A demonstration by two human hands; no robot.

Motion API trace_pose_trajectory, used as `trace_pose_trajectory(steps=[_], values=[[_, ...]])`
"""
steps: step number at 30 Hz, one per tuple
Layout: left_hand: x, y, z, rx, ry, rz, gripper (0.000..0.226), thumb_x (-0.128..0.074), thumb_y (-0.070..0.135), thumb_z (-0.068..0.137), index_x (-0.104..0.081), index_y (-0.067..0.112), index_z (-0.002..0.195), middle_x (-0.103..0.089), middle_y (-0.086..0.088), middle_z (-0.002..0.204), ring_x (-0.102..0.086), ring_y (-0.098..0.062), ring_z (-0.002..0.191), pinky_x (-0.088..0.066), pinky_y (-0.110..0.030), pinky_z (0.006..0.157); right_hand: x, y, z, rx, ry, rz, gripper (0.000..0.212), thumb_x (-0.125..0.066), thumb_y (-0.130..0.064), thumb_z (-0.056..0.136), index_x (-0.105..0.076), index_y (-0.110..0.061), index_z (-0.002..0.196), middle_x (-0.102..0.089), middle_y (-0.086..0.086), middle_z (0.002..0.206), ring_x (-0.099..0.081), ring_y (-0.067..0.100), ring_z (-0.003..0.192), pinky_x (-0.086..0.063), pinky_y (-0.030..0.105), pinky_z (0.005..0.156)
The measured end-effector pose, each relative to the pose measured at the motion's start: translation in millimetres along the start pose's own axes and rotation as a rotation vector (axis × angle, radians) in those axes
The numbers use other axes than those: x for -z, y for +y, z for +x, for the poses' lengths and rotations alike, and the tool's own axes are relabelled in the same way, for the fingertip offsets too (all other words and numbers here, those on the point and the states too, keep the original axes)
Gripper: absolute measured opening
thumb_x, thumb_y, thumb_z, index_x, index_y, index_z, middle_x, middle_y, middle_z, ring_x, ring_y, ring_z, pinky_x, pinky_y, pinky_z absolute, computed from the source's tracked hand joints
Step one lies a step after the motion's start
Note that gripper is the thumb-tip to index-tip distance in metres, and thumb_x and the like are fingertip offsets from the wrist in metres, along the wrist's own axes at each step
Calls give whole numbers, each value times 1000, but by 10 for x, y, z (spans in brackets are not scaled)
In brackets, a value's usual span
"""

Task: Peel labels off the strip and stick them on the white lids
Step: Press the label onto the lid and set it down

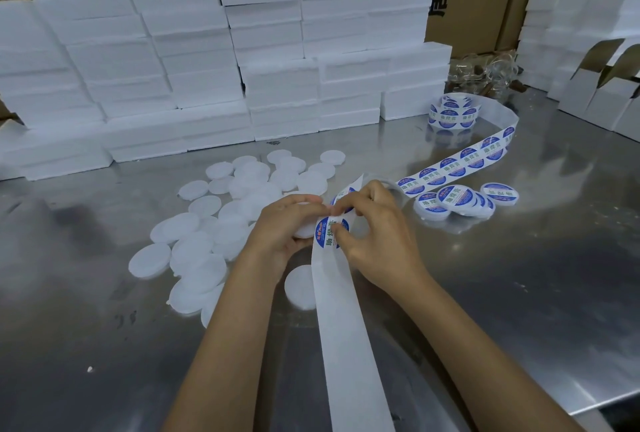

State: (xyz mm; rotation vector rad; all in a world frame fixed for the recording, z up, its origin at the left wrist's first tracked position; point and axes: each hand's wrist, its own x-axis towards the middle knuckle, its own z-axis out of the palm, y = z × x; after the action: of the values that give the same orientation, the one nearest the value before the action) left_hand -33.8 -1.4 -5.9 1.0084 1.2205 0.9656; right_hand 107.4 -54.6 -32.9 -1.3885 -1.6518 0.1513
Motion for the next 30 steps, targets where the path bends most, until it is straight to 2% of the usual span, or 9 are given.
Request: trace_pose_trajectory(steps=[5,11,14,16,19,22,24,27,30], values=[[-20,-7,17,5,-13,15,19,-81,6,78,-72,14,93,-73,5,61,-71,-9,54,-54,-22,48,-1,-9,22,-37,-21,100,19,-72,-8,77,-63,-22,86,-42,-15,94,-48,9,98,-46,24,80],[3,-14,-14,-6,-40,38,26,-74,2,80,-72,11,104,-74,-13,96,-73,-18,69,-58,-26,57,33,-106,15,-24,-46,130,22,-71,-5,73,-61,-24,73,-47,-10,93,-47,11,99,-40,24,83],[7,-35,-15,5,-66,105,33,-71,0,79,-71,12,110,-73,-19,106,-73,-30,90,-63,-38,75,71,-190,-6,7,-63,137,14,-70,-13,69,-60,-24,70,-48,-13,91,-43,11,96,-35,22,85],[5,-42,-17,16,-79,148,31,-73,1,79,-72,13,108,-73,-19,106,-73,-33,93,-61,-44,83,111,-235,2,-15,-45,175,6,-66,-20,67,-60,-21,70,-52,-12,92,-42,11,96,-34,18,84],[18,-35,-30,27,-157,250,23,-72,1,82,-73,13,102,-75,-19,100,-72,-27,84,-61,-37,74,187,-250,51,-110,-6,433,5,-60,-14,70,-57,-16,74,-57,-9,84,-50,14,84,-40,17,73],[40,-22,-68,49,-294,282,33,-74,-8,77,-71,11,104,-76,-15,92,-72,-21,75,-59,-30,61,252,-185,101,-252,83,697,18,-62,4,79,-54,-12,80,-58,6,84,-51,20,77,-45,35,68],[60,-11,-95,50,-332,320,39,-74,-9,78,-67,12,111,-76,-17,96,-74,-26,80,-59,-30,67,281,-141,115,-321,135,772,22,-62,7,83,-53,-13,83,-58,8,84,-52,22,77,-45,33,66],[29,33,-120,-8,-245,325,41,-74,3,84,-60,14,121,-75,-23,97,-74,-33,81,-62,-37,71,301,-111,127,-385,171,839,21,-63,5,83,-53,-13,86,-60,8,83,-56,16,73,-46,28,62],[-81,97,-109,-43,-45,53,37,-63,43,96,-55,17,122,-74,-17,98,-72,-29,77,-61,-38,63,284,-127,127,-386,162,827,24,-61,9,84,-53,-14,86,-62,9,86,-59,17,75,-50,26,64]])
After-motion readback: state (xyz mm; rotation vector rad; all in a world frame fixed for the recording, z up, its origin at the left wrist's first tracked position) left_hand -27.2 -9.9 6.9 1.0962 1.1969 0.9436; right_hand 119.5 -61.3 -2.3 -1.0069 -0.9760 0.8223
